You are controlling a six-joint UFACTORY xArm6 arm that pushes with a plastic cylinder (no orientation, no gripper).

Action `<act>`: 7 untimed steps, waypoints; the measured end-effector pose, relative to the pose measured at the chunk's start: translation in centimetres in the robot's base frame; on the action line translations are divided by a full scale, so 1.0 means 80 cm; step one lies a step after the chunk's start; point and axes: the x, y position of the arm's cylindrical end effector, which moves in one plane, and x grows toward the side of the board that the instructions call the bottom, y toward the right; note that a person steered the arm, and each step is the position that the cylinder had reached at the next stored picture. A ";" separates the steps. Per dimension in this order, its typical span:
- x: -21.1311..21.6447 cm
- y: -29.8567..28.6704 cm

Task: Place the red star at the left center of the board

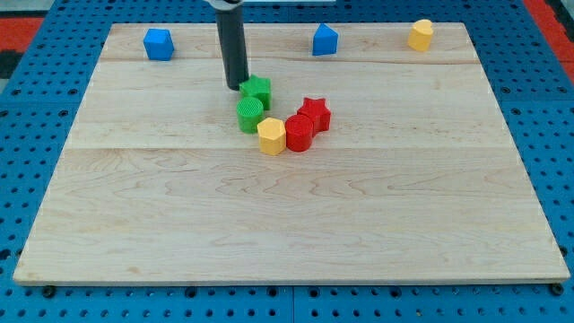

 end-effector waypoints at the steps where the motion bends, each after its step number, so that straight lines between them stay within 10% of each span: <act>1: -0.008 0.021; 3: -0.026 0.105; 7: 0.114 0.132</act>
